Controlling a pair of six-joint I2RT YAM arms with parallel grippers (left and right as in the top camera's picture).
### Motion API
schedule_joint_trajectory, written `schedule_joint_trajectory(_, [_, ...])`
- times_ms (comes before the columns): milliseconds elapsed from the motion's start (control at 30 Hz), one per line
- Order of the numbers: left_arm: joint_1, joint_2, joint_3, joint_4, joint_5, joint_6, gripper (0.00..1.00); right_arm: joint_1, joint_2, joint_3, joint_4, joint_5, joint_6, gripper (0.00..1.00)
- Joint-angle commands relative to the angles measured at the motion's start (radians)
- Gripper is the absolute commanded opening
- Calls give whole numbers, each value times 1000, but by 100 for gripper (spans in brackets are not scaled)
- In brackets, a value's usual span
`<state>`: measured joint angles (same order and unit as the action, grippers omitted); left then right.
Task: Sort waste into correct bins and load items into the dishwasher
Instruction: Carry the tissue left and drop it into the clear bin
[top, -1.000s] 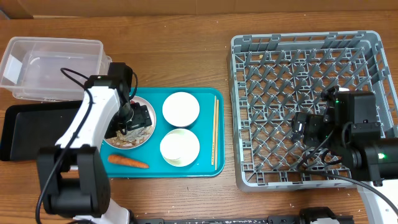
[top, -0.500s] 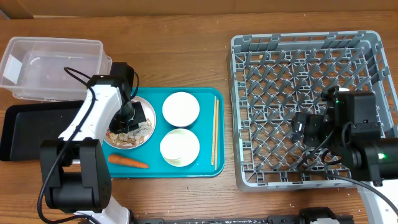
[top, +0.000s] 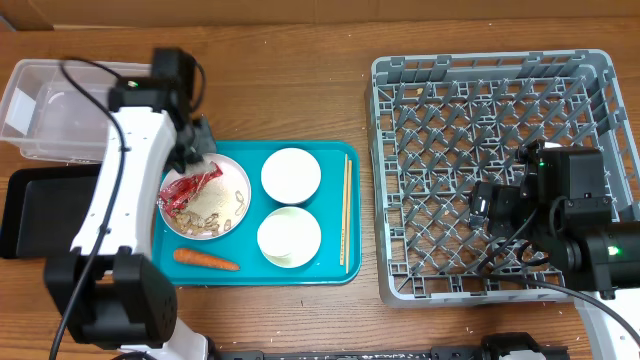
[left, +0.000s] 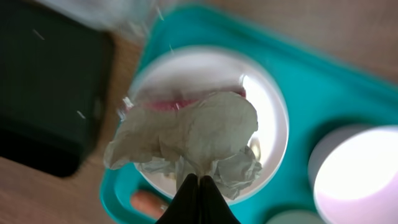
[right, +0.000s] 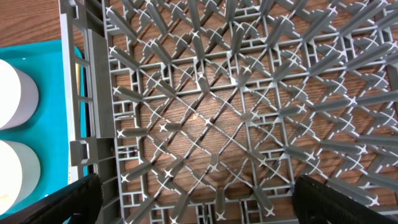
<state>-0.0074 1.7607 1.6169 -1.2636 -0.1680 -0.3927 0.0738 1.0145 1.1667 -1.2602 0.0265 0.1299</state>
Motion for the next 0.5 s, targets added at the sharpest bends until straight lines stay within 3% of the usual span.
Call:
schedule_joint_trajectory(0, [66,-34,86,56,-117,3,4,5,-2,26,1,7,-2,100])
schedule_joint_trajectory(367, [244,3,89,362,-119,3,5,5,-2,26,1,7,-2,100])
schedule_joint_trajectory(400, [249,12,89,372,-120,3,18,5,-2,26,1,7,-2,100])
schedule_joint_trajectory(467, [256,27,89,394,-119,3,60,5,-2,26,1,6,-2,100])
